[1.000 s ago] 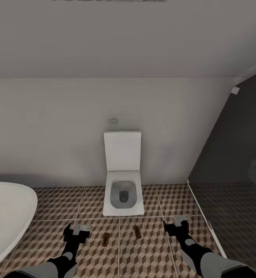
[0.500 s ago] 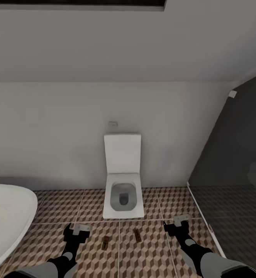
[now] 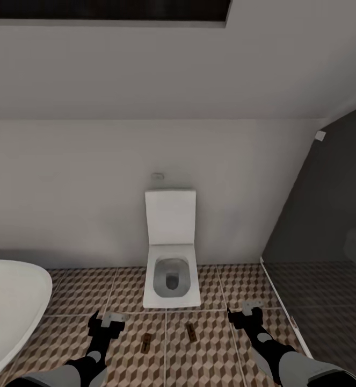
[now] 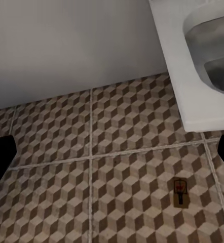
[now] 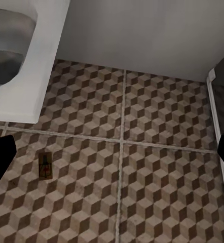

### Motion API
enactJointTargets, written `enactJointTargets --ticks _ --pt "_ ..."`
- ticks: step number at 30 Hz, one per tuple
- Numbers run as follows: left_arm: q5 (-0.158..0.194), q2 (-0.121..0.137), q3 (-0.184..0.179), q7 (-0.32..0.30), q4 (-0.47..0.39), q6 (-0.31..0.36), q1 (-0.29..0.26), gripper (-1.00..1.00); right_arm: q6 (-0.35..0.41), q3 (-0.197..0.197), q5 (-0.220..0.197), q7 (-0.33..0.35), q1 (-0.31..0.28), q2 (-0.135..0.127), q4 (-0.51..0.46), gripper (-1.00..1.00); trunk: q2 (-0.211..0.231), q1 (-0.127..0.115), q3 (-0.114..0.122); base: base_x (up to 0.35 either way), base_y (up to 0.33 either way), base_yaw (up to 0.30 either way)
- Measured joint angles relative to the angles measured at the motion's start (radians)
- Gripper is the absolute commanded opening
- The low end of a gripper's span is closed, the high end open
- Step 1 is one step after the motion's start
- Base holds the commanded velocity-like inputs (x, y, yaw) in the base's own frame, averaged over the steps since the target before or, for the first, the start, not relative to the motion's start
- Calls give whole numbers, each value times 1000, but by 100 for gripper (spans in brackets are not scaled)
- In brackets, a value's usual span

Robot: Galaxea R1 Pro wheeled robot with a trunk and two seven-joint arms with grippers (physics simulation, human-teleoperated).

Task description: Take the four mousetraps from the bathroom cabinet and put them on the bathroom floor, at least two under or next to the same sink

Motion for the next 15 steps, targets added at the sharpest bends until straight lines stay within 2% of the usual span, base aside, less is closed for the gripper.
enactJointTargets --ticks 15 --pt "0 0 0 0 0 0 0 100 0 0 0 0 0 0 0 100 0 0 24 0 0 0"
